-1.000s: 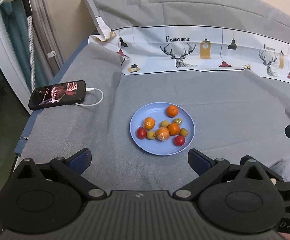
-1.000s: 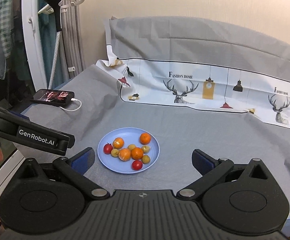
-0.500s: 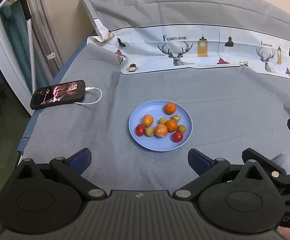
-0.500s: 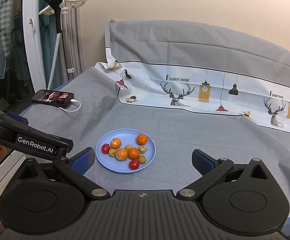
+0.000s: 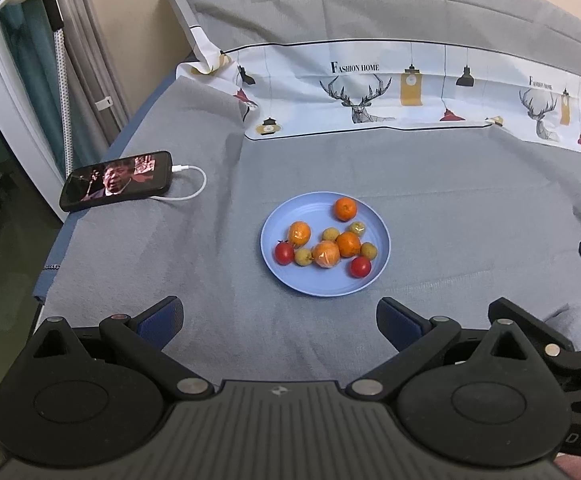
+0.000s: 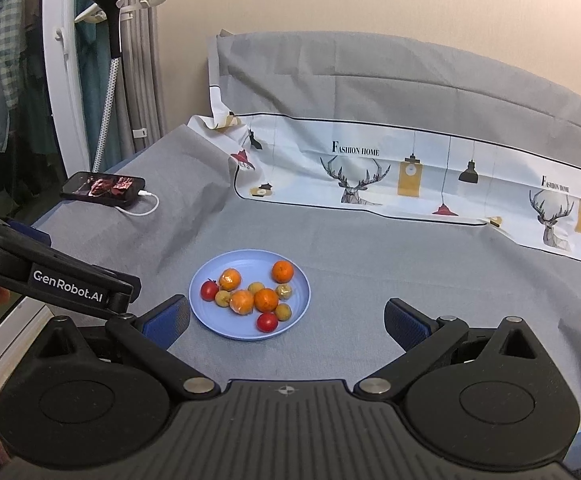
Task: Organize fruits
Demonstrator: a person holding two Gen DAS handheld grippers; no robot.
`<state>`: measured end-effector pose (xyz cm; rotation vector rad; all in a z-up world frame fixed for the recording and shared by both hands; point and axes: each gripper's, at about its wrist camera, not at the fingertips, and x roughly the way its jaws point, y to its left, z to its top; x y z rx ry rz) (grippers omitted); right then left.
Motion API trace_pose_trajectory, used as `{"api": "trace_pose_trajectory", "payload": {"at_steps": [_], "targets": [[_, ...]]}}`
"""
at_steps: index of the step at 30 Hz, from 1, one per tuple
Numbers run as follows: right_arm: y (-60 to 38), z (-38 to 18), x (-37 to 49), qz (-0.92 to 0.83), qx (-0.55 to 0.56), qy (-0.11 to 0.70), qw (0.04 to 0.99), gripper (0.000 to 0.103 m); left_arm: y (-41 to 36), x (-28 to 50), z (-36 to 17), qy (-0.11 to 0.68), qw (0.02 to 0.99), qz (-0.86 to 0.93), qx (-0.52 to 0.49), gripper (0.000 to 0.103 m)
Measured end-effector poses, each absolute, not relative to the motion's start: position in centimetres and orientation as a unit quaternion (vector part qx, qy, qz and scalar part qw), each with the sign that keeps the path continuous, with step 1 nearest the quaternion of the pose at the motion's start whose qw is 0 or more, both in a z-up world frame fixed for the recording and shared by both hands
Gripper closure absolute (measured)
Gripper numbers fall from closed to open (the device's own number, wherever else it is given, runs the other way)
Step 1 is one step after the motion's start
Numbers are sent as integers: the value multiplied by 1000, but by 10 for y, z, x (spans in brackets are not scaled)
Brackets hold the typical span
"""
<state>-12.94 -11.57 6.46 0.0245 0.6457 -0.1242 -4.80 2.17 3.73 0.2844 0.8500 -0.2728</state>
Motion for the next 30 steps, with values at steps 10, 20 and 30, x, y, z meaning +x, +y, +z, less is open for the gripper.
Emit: {"api": "trace_pose_trajectory", "payload": {"at_steps": [10,20,30], "targets": [[-115,60,-125,-60,11,324,944,1,17,-45,34,410,890,-117,161,0],[-119,55,-121,-61,16,330,942,1,14,-44,32,408,889,-115,172,0],[-119,52,-117,-60,18,334,940,1,13,-39,27,418,886,-108,171,0]]}}
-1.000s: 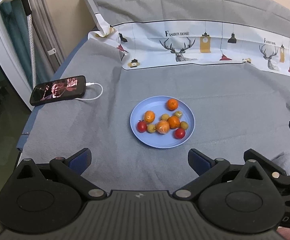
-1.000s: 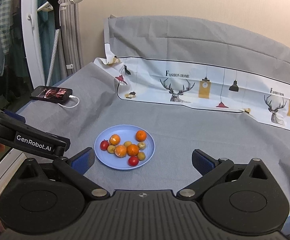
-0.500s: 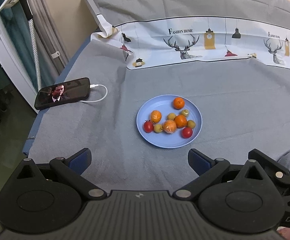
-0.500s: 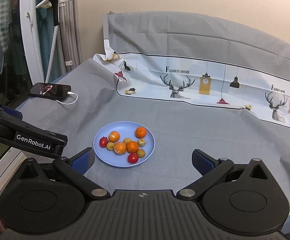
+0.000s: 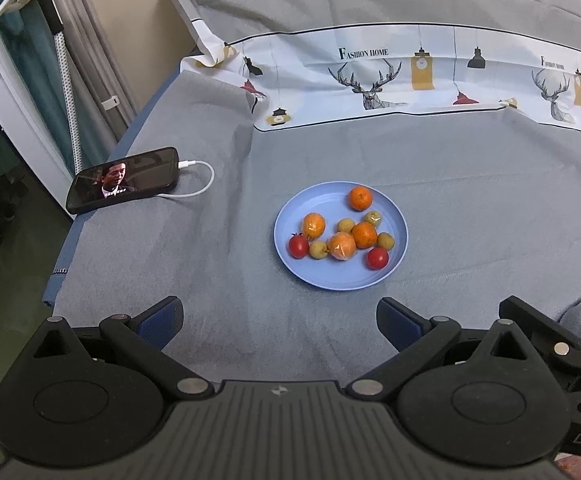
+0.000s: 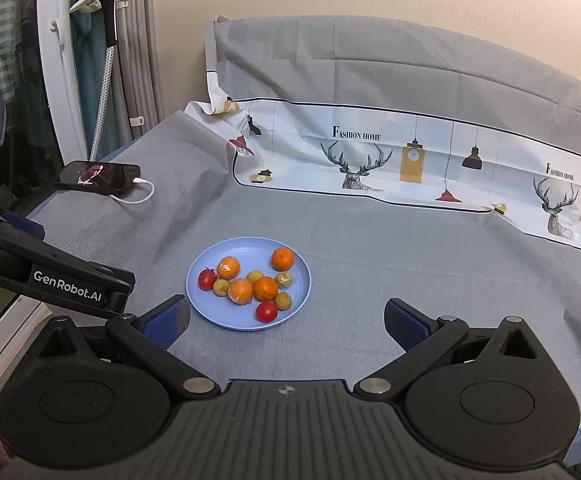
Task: Organize fruits
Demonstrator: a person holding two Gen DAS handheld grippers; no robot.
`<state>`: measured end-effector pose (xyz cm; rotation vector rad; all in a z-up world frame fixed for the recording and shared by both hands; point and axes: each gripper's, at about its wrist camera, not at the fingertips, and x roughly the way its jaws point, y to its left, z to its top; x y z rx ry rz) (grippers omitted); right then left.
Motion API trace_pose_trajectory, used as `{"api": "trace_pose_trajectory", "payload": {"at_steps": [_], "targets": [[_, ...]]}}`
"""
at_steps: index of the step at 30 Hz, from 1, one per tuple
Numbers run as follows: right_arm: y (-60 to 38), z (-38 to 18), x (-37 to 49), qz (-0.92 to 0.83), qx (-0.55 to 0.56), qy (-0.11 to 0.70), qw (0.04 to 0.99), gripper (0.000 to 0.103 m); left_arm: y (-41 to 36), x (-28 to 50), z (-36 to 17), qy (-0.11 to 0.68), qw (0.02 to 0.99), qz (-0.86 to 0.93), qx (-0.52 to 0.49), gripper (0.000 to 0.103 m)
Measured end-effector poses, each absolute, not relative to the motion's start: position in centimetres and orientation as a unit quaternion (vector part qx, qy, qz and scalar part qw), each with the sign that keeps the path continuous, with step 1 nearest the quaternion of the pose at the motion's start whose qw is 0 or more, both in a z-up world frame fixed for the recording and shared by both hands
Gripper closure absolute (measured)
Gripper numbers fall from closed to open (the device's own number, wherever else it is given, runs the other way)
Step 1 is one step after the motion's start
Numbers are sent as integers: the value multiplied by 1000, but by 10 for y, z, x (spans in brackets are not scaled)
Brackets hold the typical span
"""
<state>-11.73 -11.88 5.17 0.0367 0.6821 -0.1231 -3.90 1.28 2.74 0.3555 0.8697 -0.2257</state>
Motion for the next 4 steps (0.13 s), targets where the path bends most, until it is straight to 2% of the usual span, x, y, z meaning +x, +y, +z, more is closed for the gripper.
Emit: {"api": "trace_pose_trajectory", "payload": {"at_steps": [4], "targets": [[-118,51,-117,-59,19,334,941,1,14,-39,26,416,888,-102,169,0]]}}
